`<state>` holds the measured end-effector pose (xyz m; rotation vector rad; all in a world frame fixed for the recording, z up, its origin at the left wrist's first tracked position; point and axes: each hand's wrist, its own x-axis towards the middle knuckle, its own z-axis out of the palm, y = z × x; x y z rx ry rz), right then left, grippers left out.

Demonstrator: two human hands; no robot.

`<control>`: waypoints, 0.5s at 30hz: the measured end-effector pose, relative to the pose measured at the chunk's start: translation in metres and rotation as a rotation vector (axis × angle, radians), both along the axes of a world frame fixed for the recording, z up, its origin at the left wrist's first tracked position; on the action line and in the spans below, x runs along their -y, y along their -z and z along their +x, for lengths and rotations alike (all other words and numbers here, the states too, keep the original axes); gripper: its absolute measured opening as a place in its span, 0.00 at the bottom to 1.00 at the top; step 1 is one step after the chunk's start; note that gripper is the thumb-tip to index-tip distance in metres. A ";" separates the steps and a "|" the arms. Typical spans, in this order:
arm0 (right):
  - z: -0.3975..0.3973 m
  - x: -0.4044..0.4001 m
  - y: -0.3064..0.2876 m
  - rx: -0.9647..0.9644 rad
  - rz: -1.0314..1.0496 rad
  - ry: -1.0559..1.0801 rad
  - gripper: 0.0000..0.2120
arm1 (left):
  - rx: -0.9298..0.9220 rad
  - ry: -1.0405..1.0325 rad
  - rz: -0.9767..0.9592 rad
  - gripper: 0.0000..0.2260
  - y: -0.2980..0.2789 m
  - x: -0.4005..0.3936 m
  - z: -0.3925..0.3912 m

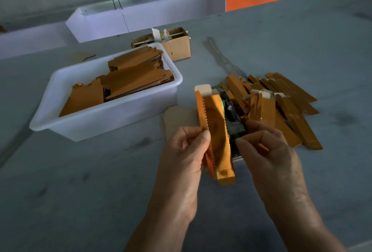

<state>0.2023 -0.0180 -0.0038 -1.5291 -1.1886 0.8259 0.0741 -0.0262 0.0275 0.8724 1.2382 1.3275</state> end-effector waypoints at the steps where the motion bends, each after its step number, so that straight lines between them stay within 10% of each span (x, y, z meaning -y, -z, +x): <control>1: -0.001 0.001 0.001 0.005 -0.002 0.006 0.06 | -0.048 0.018 0.031 0.03 0.000 -0.001 0.001; 15: -0.004 0.002 0.003 0.153 0.096 -0.014 0.05 | -0.791 0.070 0.197 0.04 0.002 -0.007 0.010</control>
